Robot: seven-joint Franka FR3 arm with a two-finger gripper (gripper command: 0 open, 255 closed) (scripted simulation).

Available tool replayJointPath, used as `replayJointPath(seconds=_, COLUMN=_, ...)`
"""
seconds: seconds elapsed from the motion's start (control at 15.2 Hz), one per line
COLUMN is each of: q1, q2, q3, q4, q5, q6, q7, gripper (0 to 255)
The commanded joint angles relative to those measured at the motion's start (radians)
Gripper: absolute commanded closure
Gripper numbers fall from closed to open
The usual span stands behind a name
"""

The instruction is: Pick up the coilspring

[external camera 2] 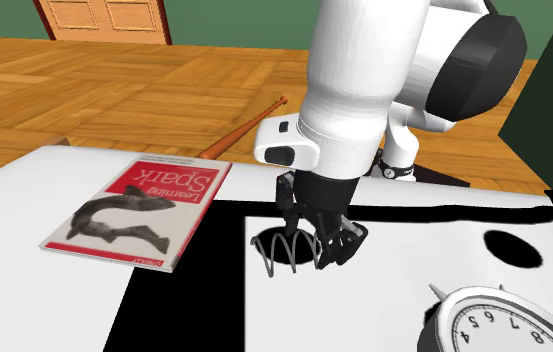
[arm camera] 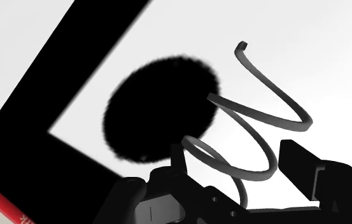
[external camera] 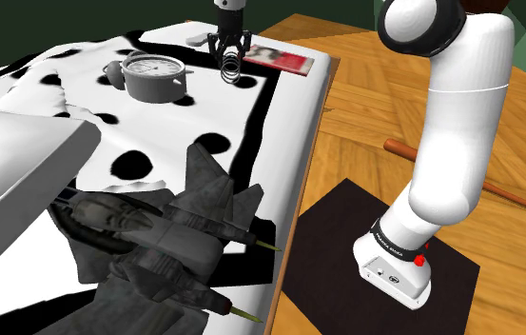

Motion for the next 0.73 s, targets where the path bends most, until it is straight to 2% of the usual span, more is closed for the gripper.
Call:
replayJointPath(seconds=0.0, q1=0.0, q2=0.002, q3=0.0, q4=-0.002, q5=0.0, q6=0.0, q7=0.0, gripper=255)
replayJointPath(seconds=0.13, q1=0.0, q2=-0.002, q3=0.0, q4=-0.006, q5=0.001, q6=0.001, q7=0.0, gripper=255)
replayJointPath(seconds=0.66, q1=0.007, q2=0.022, q3=0.0, q4=0.139, q5=0.0, q6=-0.12, q7=-0.012, gripper=255)
